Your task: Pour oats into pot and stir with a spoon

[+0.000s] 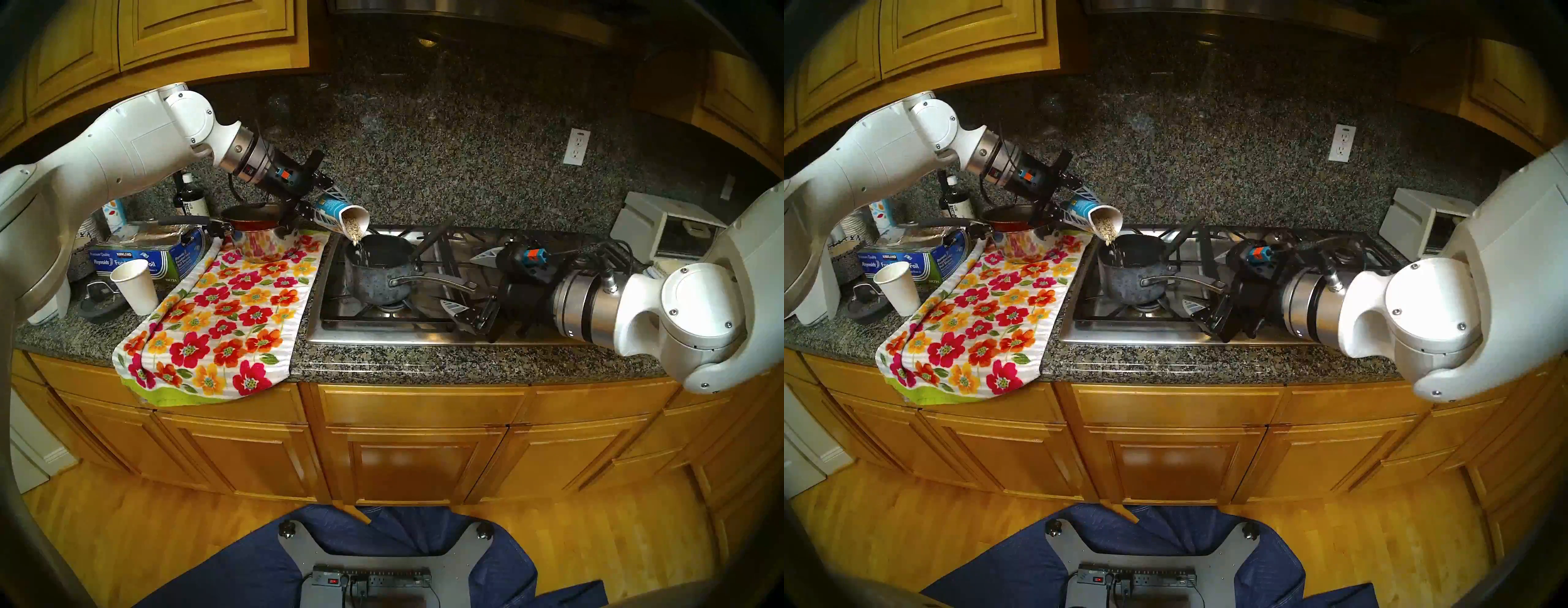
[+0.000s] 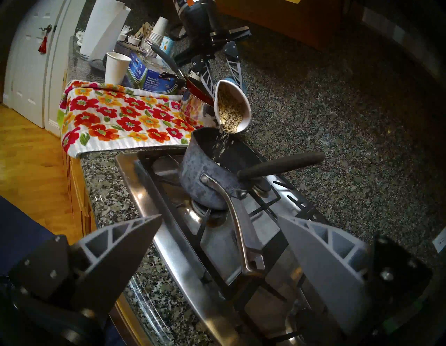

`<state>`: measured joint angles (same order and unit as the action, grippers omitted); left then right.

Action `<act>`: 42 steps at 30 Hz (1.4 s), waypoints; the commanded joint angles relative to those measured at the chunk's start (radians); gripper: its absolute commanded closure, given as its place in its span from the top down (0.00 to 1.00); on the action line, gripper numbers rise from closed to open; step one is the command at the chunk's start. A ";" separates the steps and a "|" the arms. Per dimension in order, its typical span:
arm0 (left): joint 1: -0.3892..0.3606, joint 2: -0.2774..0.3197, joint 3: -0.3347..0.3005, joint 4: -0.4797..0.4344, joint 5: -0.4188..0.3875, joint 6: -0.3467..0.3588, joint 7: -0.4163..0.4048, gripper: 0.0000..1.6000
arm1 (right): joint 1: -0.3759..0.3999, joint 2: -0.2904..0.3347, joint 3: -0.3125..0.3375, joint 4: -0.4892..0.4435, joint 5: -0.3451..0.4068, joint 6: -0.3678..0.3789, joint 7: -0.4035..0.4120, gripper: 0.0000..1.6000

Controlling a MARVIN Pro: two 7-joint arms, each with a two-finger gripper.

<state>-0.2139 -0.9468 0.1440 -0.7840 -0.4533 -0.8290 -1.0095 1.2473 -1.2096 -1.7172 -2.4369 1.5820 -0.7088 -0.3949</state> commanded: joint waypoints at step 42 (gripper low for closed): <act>-0.181 -0.086 0.180 -0.030 0.181 -0.131 0.064 0.31 | 0.013 0.000 0.005 0.011 0.000 -0.004 -0.004 1.00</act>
<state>-0.3154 -1.0109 0.3197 -0.8087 -0.2743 -0.9615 -0.8689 1.2449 -1.2096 -1.7169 -2.4364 1.5820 -0.7089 -0.3949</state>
